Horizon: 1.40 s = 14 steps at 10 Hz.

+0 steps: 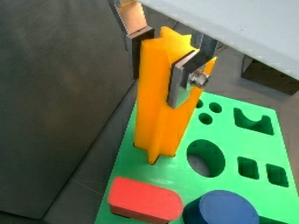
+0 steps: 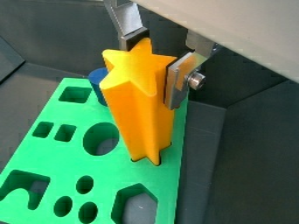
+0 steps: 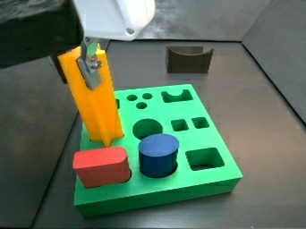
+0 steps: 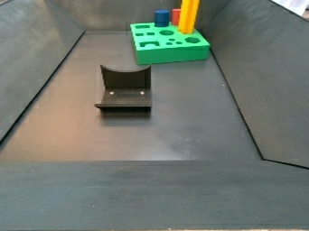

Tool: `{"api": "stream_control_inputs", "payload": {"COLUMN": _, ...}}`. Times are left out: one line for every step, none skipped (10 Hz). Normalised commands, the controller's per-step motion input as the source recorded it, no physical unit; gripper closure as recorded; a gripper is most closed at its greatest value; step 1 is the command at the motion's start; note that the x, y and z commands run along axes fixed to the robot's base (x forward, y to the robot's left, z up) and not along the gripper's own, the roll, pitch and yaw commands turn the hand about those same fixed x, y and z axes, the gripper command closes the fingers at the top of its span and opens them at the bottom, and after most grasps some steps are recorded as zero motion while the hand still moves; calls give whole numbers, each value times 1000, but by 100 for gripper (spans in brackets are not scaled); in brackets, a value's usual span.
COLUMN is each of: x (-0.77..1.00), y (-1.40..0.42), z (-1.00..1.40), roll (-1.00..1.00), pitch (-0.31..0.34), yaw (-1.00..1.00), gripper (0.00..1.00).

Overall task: Pick up the star object. Move up. Move to above the board. Insert the star object.
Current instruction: Insert the star object.

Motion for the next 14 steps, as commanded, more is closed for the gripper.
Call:
{"api": "stream_control_inputs", "payload": {"x": 0, "y": 0, "z": 0, "roll": 51, "pitch": 0, "yaw": 0, "gripper": 100}}
{"api": "stream_control_inputs", "payload": {"x": -74, "y": 71, "z": 0, "roll": -34, "pitch": -30, "yaw": 0, "gripper": 100}}
{"api": "stream_control_inputs", "payload": {"x": -326, "y": -11, "z": -511, "roll": 247, "pitch": -196, "yaw": 57, "gripper": 100}}
{"api": "stream_control_inputs", "payload": {"x": -34, "y": -140, "z": -129, "roll": 500, "pitch": -3, "yaw": 3, "gripper": 100}}
{"api": "stream_control_inputs", "payload": {"x": -43, "y": -140, "z": 0, "roll": 500, "pitch": 0, "yaw": 40, "gripper": 100}}
{"api": "stream_control_inputs", "payload": {"x": -31, "y": -157, "z": 0, "roll": 500, "pitch": 0, "yaw": 0, "gripper": 100}}
{"api": "stream_control_inputs", "payload": {"x": 0, "y": -186, "z": 0, "roll": 500, "pitch": 0, "yaw": 0, "gripper": 100}}
{"api": "stream_control_inputs", "payload": {"x": -77, "y": -209, "z": 0, "roll": 500, "pitch": 94, "yaw": -29, "gripper": 100}}
{"api": "stream_control_inputs", "payload": {"x": 0, "y": -237, "z": -86, "roll": 321, "pitch": 323, "yaw": -414, "gripper": 100}}
{"api": "stream_control_inputs", "payload": {"x": 331, "y": -186, "z": -563, "roll": 69, "pitch": 269, "yaw": -300, "gripper": 100}}
{"api": "stream_control_inputs", "payload": {"x": -17, "y": 0, "z": -214, "roll": -29, "pitch": -201, "yaw": -137, "gripper": 100}}
{"api": "stream_control_inputs", "payload": {"x": -260, "y": 20, "z": -283, "roll": 0, "pitch": 30, "yaw": 6, "gripper": 100}}
{"api": "stream_control_inputs", "payload": {"x": -334, "y": 140, "z": -189, "roll": 44, "pitch": 380, "yaw": 351, "gripper": 100}}
{"api": "stream_control_inputs", "payload": {"x": -46, "y": 69, "z": 17, "roll": 41, "pitch": 500, "yaw": 440, "gripper": 100}}
